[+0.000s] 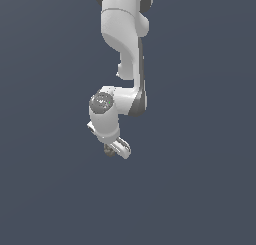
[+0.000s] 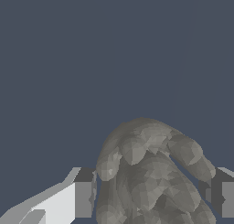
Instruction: Pick up the object and move it to a goal position.
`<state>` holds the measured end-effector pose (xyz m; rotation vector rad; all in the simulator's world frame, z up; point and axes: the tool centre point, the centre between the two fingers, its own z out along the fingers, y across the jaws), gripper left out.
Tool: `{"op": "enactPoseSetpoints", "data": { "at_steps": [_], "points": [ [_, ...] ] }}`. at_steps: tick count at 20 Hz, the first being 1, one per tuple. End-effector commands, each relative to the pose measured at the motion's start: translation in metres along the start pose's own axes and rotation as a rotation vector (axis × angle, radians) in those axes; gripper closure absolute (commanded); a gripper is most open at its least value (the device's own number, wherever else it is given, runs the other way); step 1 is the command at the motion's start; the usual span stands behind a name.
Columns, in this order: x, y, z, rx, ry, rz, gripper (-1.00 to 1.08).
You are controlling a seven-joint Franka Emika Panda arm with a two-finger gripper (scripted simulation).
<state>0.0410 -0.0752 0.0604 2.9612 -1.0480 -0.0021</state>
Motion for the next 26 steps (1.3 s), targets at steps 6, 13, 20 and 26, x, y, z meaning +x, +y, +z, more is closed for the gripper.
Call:
{"op": "enactPoseSetpoints", "data": {
  "at_steps": [6, 13, 20, 26],
  "points": [
    [-0.007, -0.001, -0.034, 0.001, 0.001, 0.0, 1.08],
    [-0.021, -0.003, -0.096, 0.001, 0.001, 0.0, 1.08],
    [-0.038, -0.006, -0.18, 0.001, 0.001, 0.001, 1.08],
    [-0.053, -0.008, -0.253, 0.0, 0.002, 0.001, 1.08]
  ]
}}
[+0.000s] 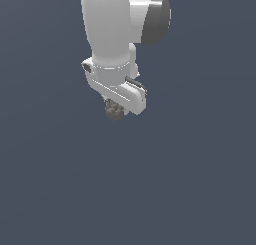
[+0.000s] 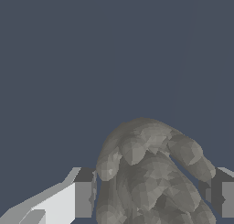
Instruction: Pick up the object and move it to a goal position.
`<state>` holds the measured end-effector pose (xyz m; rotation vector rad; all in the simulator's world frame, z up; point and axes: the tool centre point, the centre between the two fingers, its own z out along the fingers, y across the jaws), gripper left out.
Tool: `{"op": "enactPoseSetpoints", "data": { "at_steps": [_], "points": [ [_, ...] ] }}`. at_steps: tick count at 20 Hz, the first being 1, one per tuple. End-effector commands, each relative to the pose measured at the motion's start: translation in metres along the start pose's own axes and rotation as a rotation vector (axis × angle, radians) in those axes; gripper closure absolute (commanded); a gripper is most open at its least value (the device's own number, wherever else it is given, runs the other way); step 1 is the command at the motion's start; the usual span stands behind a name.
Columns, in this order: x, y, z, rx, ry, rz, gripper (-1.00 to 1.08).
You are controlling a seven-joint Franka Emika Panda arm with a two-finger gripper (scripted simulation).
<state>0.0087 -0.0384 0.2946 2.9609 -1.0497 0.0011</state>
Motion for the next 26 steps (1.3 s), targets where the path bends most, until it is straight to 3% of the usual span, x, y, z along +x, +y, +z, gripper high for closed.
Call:
{"op": "enactPoseSetpoints", "data": {
  "at_steps": [1, 14, 26],
  "points": [
    [-0.006, -0.001, -0.03, -0.001, 0.0, 0.0, 1.08],
    [-0.031, -0.009, -0.165, -0.001, 0.0, 0.0, 1.08],
    [-0.038, -0.014, -0.217, 0.0, -0.001, -0.001, 1.08]
  ]
}}
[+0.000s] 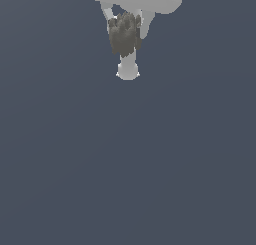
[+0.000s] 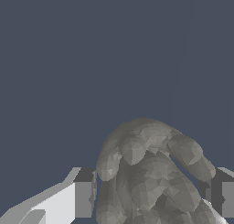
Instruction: Pick up the object and move it to a goal position.
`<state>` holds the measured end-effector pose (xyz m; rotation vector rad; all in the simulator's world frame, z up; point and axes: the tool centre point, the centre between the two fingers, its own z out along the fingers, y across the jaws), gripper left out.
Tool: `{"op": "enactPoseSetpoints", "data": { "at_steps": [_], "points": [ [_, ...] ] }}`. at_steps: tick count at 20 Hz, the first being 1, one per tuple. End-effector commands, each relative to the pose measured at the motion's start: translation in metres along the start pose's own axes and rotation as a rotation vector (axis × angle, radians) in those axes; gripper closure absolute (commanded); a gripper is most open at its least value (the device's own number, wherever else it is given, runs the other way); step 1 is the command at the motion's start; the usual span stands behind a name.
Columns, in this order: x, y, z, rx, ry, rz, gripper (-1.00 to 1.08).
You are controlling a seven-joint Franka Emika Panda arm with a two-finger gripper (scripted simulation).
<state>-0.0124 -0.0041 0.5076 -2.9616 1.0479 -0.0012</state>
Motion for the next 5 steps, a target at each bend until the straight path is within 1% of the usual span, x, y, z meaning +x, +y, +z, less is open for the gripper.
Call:
{"op": "enactPoseSetpoints", "data": {
  "at_steps": [1, 5],
  "points": [
    [-0.0005, -0.0006, -0.0048, -0.001, -0.001, 0.0, 1.08],
    [-0.0006, -0.0009, -0.0071, -0.001, -0.001, 0.0, 1.08]
  ]
}}
